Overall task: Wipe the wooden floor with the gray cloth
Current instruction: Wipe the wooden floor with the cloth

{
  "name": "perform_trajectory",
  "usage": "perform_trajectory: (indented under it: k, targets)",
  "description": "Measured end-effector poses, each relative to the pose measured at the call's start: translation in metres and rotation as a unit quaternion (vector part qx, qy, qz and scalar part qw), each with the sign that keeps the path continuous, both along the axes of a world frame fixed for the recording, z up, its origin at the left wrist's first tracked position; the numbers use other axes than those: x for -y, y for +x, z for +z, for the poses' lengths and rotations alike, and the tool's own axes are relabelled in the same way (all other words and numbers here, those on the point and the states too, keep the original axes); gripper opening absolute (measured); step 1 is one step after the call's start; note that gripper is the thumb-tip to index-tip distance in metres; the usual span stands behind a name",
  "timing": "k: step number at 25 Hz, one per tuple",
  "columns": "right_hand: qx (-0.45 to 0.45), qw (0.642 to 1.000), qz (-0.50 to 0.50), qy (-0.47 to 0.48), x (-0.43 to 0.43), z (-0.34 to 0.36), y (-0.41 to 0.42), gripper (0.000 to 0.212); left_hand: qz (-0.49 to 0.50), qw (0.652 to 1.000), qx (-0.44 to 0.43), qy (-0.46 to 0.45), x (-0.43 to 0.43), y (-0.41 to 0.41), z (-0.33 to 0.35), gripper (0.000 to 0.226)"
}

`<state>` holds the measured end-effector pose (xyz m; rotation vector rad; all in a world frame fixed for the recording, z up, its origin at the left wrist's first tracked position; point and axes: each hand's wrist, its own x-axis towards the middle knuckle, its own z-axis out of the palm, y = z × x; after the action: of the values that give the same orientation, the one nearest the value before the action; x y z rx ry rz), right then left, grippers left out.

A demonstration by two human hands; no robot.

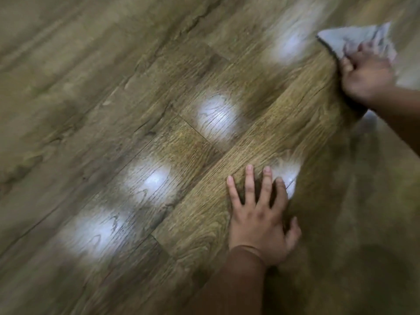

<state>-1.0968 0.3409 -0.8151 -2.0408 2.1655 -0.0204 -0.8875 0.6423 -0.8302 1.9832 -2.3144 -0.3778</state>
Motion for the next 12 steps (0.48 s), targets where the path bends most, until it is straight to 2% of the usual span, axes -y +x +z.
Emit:
perform_trajectory:
  k: [2,3,4,6,7,8,9,11,12]
  targets:
    - [0.031,0.999,0.039,-0.016,-0.054,-0.005,0.037,0.050,0.002,1.000,0.010,-0.004,0.001,-0.001,-0.001,0.078]
    - [0.045,0.992,0.114,-0.011,-0.088,-0.007,0.058,0.047,0.004,1.000,0.011,-0.004,0.002,-0.001,-0.001,0.078]
    - [0.055,0.975,0.216,0.003,-0.125,-0.006,0.074,0.047,0.003,1.000,0.008,-0.001,0.003,-0.001,0.000,0.078]
    - [0.048,0.906,0.418,0.040,-0.179,-0.002,0.081,0.049,0.003,1.000,0.004,-0.005,0.003,-0.002,0.000,0.078]
    - [0.037,0.884,0.464,0.040,-0.175,0.002,0.064,0.051,0.004,1.000,0.009,-0.012,0.002,-0.002,0.000,0.078]
    - [0.020,0.893,0.450,0.028,-0.157,0.005,0.037,0.053,0.002,1.000,0.018,-0.022,0.001,-0.003,-0.001,0.078]
    - [0.001,0.926,0.376,0.016,-0.132,0.006,0.004,0.057,-0.002,0.999,0.022,-0.026,0.002,-0.003,-0.003,0.078]
    - [-0.034,0.988,0.149,-0.007,-0.080,0.009,-0.076,0.065,0.002,0.999,0.025,-0.022,0.003,-0.002,-0.005,0.078]
    - [-0.024,1.000,0.012,-0.004,-0.070,0.009,-0.113,0.066,0.002,0.999,0.032,-0.018,0.004,-0.002,-0.004,0.078]
